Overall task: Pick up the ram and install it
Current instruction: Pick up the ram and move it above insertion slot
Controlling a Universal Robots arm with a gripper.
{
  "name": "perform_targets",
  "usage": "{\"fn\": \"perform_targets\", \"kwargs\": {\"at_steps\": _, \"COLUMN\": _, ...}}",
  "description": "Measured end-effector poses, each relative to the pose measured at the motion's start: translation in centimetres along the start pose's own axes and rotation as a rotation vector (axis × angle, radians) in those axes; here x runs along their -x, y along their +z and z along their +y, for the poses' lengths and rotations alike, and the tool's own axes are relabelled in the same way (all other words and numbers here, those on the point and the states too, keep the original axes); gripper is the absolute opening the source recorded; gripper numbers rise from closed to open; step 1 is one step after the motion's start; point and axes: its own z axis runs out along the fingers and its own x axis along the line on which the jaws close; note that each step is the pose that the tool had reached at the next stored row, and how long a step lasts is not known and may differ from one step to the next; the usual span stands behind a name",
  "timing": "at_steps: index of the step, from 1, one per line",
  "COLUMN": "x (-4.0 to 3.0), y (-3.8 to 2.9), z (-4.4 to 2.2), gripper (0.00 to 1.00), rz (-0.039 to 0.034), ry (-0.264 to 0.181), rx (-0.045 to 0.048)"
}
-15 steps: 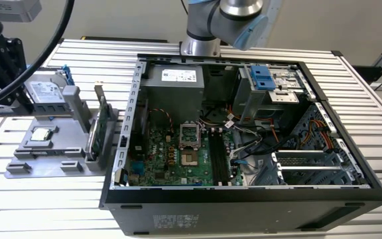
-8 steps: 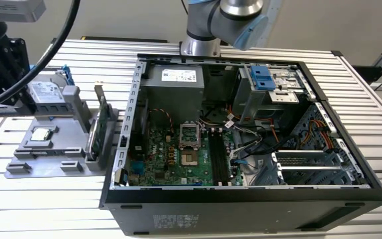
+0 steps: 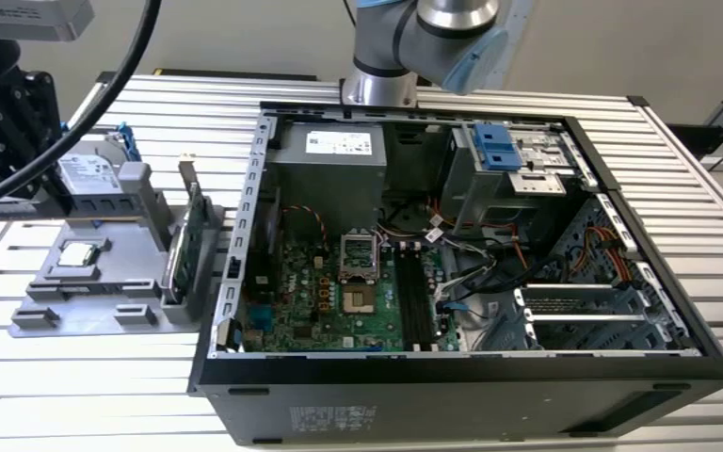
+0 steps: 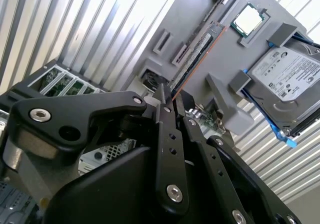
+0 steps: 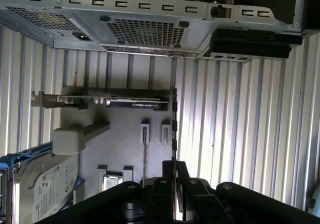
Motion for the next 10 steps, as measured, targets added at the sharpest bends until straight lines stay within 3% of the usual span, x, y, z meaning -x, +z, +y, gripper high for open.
{"fn": "perform_targets", "kwargs": {"at_steps": 6, "x": 0.01, "y": -0.96, "z": 0.06, "gripper": 0.0, "rz": 0.0001, "ry": 0.0, "rx": -0.0012}}
{"fn": "perform_targets", "kwargs": {"at_steps": 10, "x": 0.03, "y": -1.06, "z": 0.24, "gripper": 0.0, "rz": 0.0003, "ry": 0.0, "rx": -0.0012}}
